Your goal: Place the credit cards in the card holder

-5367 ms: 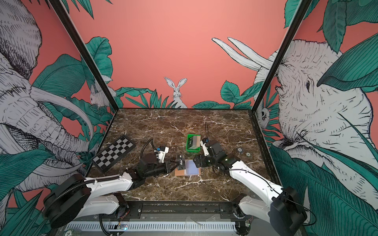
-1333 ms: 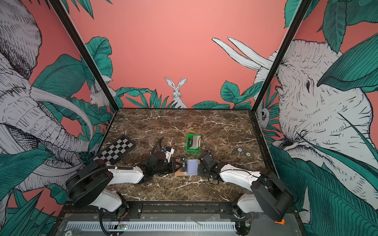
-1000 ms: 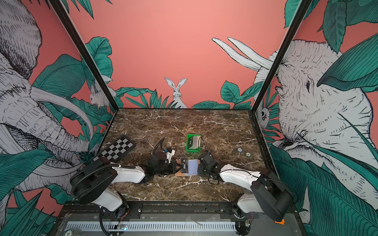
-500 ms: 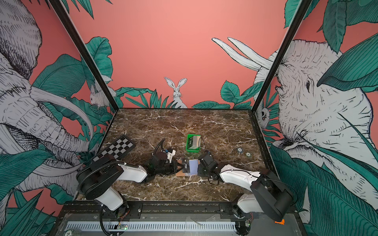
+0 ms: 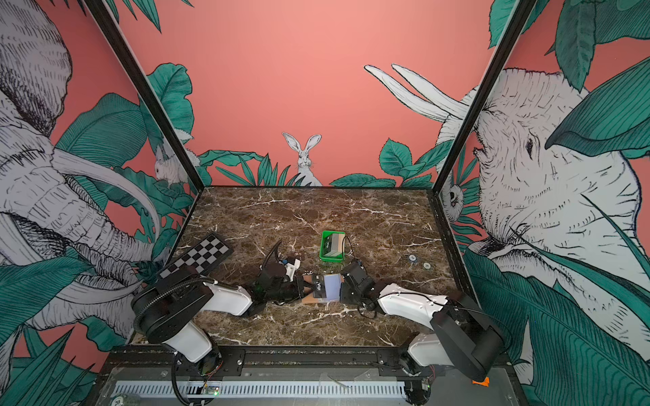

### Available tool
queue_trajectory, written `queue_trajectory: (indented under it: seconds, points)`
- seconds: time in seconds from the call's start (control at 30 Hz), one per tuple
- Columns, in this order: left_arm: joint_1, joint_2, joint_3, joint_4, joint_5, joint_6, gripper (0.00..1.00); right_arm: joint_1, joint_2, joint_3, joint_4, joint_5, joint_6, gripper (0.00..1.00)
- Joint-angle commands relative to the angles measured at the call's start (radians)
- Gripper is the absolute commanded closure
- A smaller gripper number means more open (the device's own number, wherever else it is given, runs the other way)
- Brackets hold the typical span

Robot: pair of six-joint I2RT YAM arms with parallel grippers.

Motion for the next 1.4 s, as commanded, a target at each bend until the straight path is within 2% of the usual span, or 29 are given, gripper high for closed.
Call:
queue_trajectory:
  seconds: [0.0,0.5,0.9,1.37]
  points:
    - [0.006,-0.005,-0.022,0.006,-0.015,-0.020,1.00,0.005,-0.002,-0.024,-0.003,0.000,0.006,0.87]
    - [0.006,0.052,-0.017,0.068,0.022,-0.069,1.00,0.005,0.005,-0.028,0.006,-0.003,0.006,0.89]
    - [0.006,0.043,-0.037,0.066,0.032,-0.095,1.00,0.005,0.010,-0.033,0.014,-0.004,0.007,0.89]
    - [0.032,-0.057,-0.027,-0.116,0.007,-0.024,1.00,0.007,0.019,-0.024,0.033,-0.023,0.003,0.91]
